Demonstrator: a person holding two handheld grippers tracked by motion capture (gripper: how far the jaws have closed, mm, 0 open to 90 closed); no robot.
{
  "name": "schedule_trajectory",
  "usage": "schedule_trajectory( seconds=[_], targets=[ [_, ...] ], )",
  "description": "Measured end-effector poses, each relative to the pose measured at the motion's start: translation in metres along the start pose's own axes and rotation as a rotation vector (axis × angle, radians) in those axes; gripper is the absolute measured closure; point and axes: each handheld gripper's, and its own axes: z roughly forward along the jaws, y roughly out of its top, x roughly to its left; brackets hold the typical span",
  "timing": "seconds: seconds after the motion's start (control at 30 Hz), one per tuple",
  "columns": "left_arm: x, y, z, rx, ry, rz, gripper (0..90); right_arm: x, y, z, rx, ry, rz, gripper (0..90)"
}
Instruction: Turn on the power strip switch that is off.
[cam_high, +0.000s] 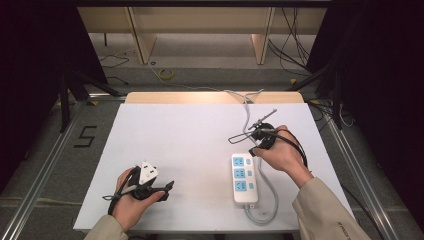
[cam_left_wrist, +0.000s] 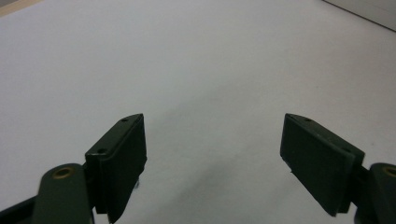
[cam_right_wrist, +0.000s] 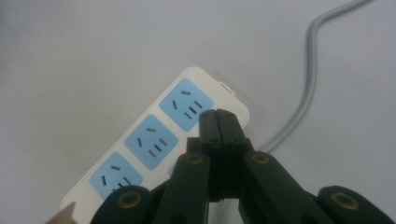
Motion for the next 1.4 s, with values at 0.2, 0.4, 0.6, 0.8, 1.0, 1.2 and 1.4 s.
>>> schedule_trajectory(
  seconds=[0.2, 0.4, 0.6, 0.8, 1.0, 1.2, 1.4],
  targets=[
    [0.0, 0.0, 0.0, 0.001, -0.002, 0.003, 22.6, -0.001, 0.003, 0.002, 0.01, 0.001, 0.002, 90.0],
    [0.0, 0.0, -0.001, 0.001, -0.001, 0.002, 22.6, -0.003, 0.006, 0.003, 0.022, -0.006, 0.003, 90.0],
    [0.0, 0.0, 0.0, 0.002, -0.002, 0.003, 22.6, -0.004, 0.008, 0.004, 0.033, -0.006, 0.008, 90.0],
    [0.0, 0.0, 0.0, 0.002, -0.002, 0.003, 22.6, -0.006, 0.009, 0.008, 0.042, -0.009, 0.013, 90.0],
    [0.0, 0.0, 0.0, -0.003, -0.001, -0.001, 22.6, -0.008, 0.01, 0.01, 0.05, -0.01, 0.021, 90.0],
    [0.0, 0.001, 0.0, -0.002, -0.002, 0.0, 22.6, -0.01, 0.011, 0.013, 0.06, -0.015, 0.022, 90.0],
    [0.0, 0.001, 0.0, -0.003, -0.001, 0.0, 22.6, -0.01, 0.013, 0.015, 0.069, -0.015, 0.026, 90.0]
  ],
)
